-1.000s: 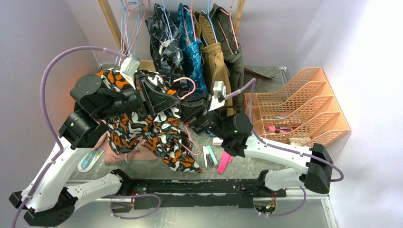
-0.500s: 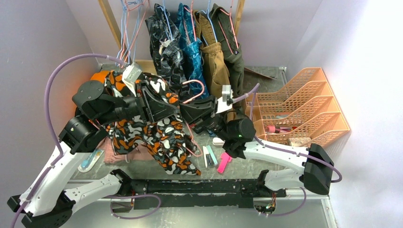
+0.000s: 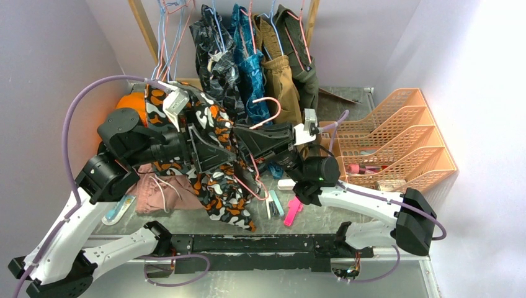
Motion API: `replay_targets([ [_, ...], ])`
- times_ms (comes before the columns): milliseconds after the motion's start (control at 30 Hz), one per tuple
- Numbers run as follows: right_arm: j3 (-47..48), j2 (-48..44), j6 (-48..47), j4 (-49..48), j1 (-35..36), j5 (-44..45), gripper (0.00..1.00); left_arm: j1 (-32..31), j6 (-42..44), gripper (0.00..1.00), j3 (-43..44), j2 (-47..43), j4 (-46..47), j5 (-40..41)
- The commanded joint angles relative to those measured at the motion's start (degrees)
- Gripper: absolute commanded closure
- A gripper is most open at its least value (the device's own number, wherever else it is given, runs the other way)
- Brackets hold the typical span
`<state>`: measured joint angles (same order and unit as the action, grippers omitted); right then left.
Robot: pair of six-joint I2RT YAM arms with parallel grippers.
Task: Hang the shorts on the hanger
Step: Hang the shorts on the hanger.
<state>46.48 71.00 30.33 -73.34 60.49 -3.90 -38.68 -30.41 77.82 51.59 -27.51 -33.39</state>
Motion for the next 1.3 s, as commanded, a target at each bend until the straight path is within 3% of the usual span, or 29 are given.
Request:
replay_targets([
  [0, 0.3, -1.2, 3.6, -9.8, -0.5, -1.0, 1.00, 0.1, 0.9, 0.22, 0.6, -0.6, -2.2, 0.4],
  [100, 0.0, -2.1, 3.0, -9.5, -0.9, -0.8, 1.00, 0.0, 1.3, 0.06, 2.0, -1.5, -3.2, -0.2],
  [167, -0.4, -3.1, 2.3, -8.6, -1.2, -1.0, 1.00, 0.0, 2.1, 0.00, 2.9, -2.5, -4.3, -0.2],
  [533, -7.2, -18.8, -5.4, 6.8, -3.1, -2.6, 1.00, 0.0, 13.4, 0.01, 8.4, -12.9, -10.9, 7.2],
  [800, -8.2, -33.9, -12.0, 28.4, -3.2, -4.3, 1.00, 0.0, 21.6, 0.01, 13.5, -14.2, -11.5, 16.4],
  [1033, -5.6, -41.0, -15.5, 46.5, -3.3, -7.0, 1.00, 0.0, 24.9, 0.04, 14.1, -9.4, -8.2, 11.6],
  [1267, -4.8, -44.7, -16.9, 55.6, -3.2, -9.1, 1.00, 0.0, 24.0, 0.09, 8.7, -6.7, -5.1, 6.4],
])
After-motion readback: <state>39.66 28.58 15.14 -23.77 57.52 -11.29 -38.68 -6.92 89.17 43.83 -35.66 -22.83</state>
